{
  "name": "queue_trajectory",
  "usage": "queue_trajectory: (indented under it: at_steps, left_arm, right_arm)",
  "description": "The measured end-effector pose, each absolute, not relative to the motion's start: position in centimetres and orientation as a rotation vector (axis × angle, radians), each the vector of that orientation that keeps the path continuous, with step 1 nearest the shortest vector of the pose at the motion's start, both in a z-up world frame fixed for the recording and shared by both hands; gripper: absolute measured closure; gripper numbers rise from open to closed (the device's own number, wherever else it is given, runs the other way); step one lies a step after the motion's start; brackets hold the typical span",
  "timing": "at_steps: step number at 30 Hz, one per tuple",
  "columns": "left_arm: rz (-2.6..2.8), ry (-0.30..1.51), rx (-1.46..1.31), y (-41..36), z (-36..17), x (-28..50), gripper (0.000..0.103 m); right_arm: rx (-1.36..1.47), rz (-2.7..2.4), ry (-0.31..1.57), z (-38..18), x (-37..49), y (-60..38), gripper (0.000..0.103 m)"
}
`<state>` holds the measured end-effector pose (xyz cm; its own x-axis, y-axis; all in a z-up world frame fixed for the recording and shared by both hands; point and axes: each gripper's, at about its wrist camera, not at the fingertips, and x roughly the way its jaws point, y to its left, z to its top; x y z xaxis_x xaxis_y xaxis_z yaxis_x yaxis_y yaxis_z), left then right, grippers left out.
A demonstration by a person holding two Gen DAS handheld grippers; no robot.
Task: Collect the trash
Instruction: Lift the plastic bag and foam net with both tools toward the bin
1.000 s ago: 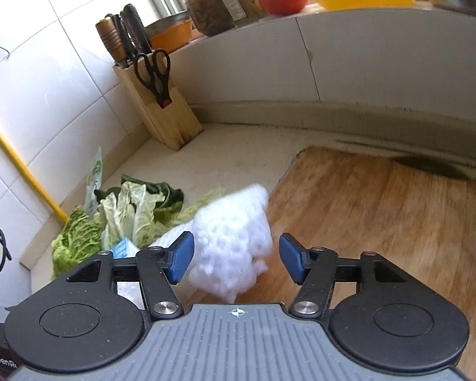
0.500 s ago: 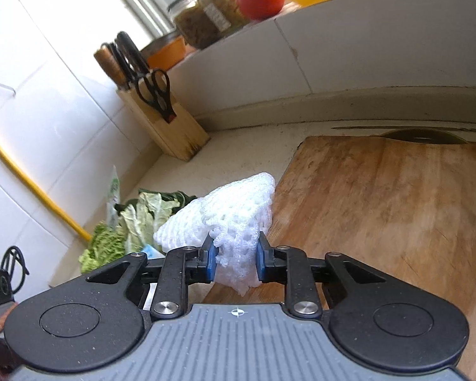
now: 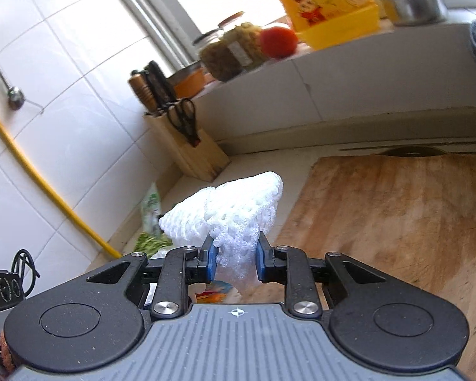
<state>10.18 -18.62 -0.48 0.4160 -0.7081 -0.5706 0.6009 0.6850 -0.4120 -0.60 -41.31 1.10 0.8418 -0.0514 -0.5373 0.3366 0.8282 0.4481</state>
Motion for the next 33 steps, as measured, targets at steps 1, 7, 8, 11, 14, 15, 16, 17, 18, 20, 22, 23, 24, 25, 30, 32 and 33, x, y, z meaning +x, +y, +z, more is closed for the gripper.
queue_trajectory:
  at_steps: [1,7,8,11,14,15,16,17,18,20,22,23,24,25,30,32,33]
  left_arm:
    - [-0.819,0.784,-0.161,-17.9,-0.4,10.2,0.067]
    - [-0.759,0.734,-0.196,-13.4,0.2,9.9,0.067]
    - [-0.747,0.728,-0.201,-12.8,0.2,9.9,0.067]
    - [-0.705,0.709,-0.218,-10.4,0.4,9.7,0.067]
    - [-0.668,0.694,-0.229,-8.5,0.6,9.2,0.067]
    - [-0.653,0.690,-0.232,-7.7,0.6,9.0,0.067]
    - [-0.640,0.687,-0.237,-7.0,0.6,8.9,0.067]
    - [-0.627,0.685,-0.240,-6.4,0.6,8.7,0.067]
    - [-0.612,0.682,-0.247,-5.7,0.6,8.6,0.067]
    - [-0.586,0.673,-0.255,-4.3,0.7,8.2,0.067]
    - [-0.559,0.663,-0.262,-2.9,0.7,7.8,0.067]
    - [-0.544,0.658,-0.265,-2.1,0.7,7.6,0.067]
    - [-0.532,0.654,-0.269,-1.4,0.7,7.4,0.067]
    - [-0.519,0.650,-0.272,-0.8,0.7,7.2,0.067]
    - [-0.441,0.627,-0.296,2.9,0.8,6.2,0.067]
    - [-0.409,0.617,-0.303,4.4,0.8,5.7,0.067]
    - [-0.395,0.613,-0.306,5.2,0.7,5.3,0.067]
  right_arm:
    - [0.557,-0.209,0.535,1.3,-0.5,-40.8,0.073]
    - [0.525,-0.136,0.536,2.2,1.0,-37.4,0.073]
    - [0.516,-0.119,0.539,2.3,1.3,-36.7,0.073]
    - [0.500,-0.068,0.550,2.7,2.2,-34.8,0.073]
    - [0.473,-0.024,0.564,2.8,3.1,-32.8,0.073]
    - [0.466,-0.009,0.571,2.8,3.4,-32.2,0.073]
    - [0.464,0.008,0.576,2.9,3.7,-31.5,0.073]
    - [0.458,0.023,0.579,2.9,3.9,-30.9,0.073]
    - [0.449,0.037,0.582,2.9,4.2,-30.2,0.073]
    - [0.433,0.067,0.590,2.9,4.6,-28.9,0.073]
    - [0.426,0.097,0.598,3.0,5.0,-27.7,0.074]
    - [0.422,0.113,0.603,3.0,5.3,-27.1,0.074]
    - [0.417,0.129,0.606,2.9,5.5,-26.3,0.074]
    - [0.412,0.145,0.609,2.9,5.7,-25.6,0.074]
    - [0.384,0.230,0.625,2.8,6.9,-22.0,0.074]
    - [0.369,0.267,0.634,2.8,7.4,-20.3,0.074]
    - [0.364,0.284,0.638,2.8,7.7,-19.6,0.074]
